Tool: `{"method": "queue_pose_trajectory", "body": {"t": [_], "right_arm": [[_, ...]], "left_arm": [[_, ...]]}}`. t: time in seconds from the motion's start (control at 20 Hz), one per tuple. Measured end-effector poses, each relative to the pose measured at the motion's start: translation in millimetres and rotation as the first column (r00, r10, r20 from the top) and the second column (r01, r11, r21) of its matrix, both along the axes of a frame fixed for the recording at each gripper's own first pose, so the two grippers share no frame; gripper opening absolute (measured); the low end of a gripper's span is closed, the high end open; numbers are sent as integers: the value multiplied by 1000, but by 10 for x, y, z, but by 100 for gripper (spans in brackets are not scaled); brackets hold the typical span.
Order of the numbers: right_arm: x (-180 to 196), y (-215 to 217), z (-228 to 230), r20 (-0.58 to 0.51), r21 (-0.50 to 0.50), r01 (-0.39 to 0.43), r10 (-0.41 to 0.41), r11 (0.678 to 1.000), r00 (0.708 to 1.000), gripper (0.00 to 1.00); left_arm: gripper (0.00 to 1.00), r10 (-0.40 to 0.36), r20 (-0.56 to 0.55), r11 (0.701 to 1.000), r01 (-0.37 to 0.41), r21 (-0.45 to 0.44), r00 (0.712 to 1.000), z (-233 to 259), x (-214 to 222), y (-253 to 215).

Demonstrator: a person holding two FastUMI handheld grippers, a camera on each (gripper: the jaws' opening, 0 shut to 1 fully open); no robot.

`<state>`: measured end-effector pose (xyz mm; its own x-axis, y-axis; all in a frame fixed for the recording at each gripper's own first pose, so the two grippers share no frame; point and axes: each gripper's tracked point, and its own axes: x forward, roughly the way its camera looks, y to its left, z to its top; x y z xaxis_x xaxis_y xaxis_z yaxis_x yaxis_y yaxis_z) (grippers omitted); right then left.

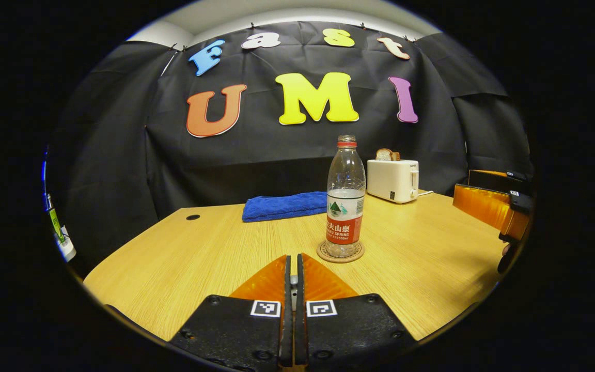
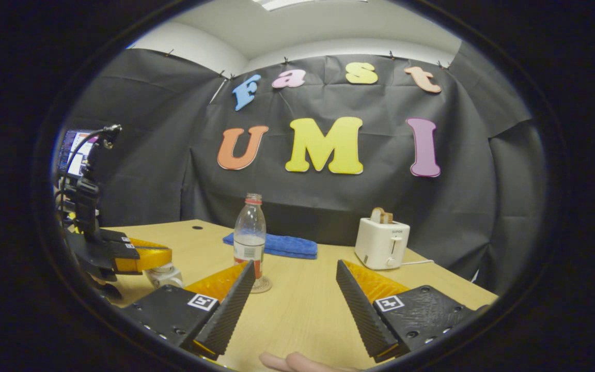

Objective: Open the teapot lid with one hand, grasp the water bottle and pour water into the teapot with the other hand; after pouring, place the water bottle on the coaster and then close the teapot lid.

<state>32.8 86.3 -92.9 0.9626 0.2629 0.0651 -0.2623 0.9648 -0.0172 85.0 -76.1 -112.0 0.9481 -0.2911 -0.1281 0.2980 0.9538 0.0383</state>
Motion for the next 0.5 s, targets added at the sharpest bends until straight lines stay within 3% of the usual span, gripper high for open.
{"method": "queue_pose_trajectory", "body": {"t": [0.5], "right_arm": [[-100, -9, -26, -11, -4, 12, -12, 1000, 1000, 97]], "left_arm": [[11, 0, -6, 1000, 0, 29, 1000, -41, -25, -50]]}}
